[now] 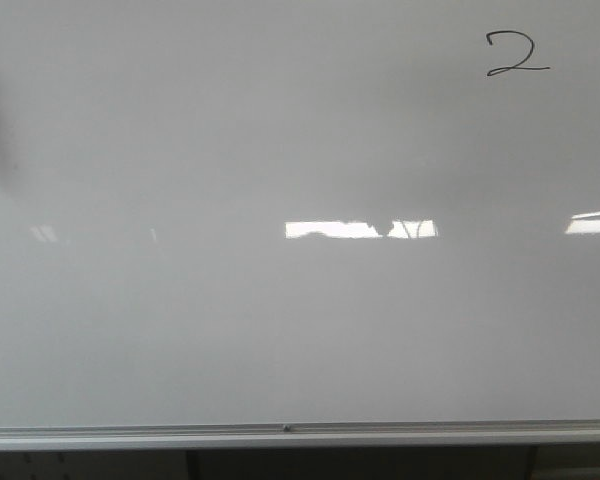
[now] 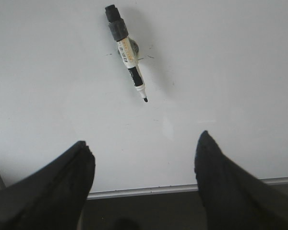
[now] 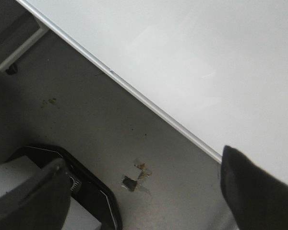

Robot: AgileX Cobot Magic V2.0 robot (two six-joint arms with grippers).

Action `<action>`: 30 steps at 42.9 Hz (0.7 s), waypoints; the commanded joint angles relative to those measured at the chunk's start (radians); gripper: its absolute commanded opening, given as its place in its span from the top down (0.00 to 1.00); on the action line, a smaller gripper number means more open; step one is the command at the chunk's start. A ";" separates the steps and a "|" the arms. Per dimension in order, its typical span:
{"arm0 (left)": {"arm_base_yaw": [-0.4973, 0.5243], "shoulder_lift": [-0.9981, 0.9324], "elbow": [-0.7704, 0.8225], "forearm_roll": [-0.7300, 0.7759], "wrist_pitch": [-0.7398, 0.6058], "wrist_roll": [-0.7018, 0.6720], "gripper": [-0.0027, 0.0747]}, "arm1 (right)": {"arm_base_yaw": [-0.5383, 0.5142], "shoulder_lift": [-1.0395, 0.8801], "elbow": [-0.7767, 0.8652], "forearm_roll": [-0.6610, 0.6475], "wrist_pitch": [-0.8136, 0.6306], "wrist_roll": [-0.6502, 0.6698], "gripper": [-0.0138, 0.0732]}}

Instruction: Write number 2 on whiteboard

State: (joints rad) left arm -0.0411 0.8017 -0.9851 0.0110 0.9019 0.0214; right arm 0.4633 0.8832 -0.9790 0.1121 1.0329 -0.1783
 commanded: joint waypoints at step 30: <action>0.001 -0.169 -0.032 -0.029 0.101 -0.003 0.40 | -0.006 -0.315 0.127 -0.056 -0.143 0.078 0.09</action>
State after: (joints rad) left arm -0.0411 0.6325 -0.9851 -0.0495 1.0636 0.0214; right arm 0.4633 0.5697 -0.8280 0.0636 0.9726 -0.0972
